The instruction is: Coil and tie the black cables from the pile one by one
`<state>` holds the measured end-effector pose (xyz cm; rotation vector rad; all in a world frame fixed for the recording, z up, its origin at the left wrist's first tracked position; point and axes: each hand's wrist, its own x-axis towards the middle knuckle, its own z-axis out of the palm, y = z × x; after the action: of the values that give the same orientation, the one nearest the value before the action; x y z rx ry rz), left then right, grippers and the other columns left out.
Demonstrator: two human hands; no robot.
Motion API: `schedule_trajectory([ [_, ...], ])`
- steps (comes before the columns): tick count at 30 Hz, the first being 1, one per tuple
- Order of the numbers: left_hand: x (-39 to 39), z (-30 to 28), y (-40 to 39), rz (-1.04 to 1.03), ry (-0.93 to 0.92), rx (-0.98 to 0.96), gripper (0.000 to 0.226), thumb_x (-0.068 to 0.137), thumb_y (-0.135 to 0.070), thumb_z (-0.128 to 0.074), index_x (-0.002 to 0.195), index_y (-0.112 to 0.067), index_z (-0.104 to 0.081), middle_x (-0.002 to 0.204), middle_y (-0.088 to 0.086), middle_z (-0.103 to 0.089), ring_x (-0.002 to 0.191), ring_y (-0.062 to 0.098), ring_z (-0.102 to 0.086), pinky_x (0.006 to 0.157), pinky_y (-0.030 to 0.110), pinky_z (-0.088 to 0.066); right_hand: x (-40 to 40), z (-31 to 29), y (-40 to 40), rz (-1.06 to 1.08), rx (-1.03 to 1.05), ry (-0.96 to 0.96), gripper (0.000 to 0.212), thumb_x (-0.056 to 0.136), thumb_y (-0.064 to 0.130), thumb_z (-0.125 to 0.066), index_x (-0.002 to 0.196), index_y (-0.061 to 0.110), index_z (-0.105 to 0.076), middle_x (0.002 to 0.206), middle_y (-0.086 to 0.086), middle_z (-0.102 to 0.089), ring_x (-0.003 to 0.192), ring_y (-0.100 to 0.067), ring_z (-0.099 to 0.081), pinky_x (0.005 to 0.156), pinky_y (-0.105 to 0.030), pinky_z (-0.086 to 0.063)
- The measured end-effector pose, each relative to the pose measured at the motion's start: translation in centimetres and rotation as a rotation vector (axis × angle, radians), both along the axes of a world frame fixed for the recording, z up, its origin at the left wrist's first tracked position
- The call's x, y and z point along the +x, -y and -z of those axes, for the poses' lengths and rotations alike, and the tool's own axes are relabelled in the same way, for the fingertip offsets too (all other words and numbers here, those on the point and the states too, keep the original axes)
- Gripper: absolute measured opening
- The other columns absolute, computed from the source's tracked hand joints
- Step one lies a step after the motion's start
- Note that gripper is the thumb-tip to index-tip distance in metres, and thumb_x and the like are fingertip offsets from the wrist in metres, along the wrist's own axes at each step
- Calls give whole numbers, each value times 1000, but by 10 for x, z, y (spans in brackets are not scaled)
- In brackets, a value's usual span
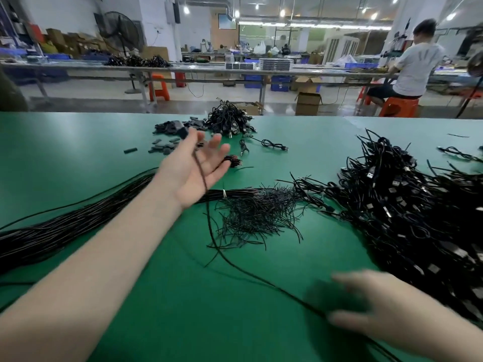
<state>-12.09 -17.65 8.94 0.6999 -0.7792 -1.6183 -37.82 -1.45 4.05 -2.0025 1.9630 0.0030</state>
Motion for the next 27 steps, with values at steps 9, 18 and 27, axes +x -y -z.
schedule_trajectory([
  [9, -69, 17, -13, 65, -126, 9, 39, 98, -49, -42, 88, -22, -69, 75, -4, -72, 65, 12, -70, 58, 22, -58, 85, 0, 83, -103, 52, 1115, 30, 102, 34, -45, 80, 19, -60, 62, 5, -60, 54, -16, -58, 62, -31, -51],
  [18, -22, 16, -13, 954, 136, -185, 62, 99, -55, -32, 72, -17, -74, 60, -2, -70, 52, 12, -67, 54, 21, -53, 30, 11, 108, -27, 321, 992, 43, 81, 59, -53, 59, 23, -52, 51, 9, -31, 47, -10, -20, 45, -21, -19],
  [27, -52, 28, -1, 343, 247, -108, 61, 101, -55, -17, 120, -18, -62, 98, 1, -76, 89, 10, -72, 68, 24, -57, 41, -22, 94, -158, 57, 1335, 23, 103, 28, -44, 92, 20, -63, 56, 9, -41, 41, -7, -33, 41, -18, -31],
])
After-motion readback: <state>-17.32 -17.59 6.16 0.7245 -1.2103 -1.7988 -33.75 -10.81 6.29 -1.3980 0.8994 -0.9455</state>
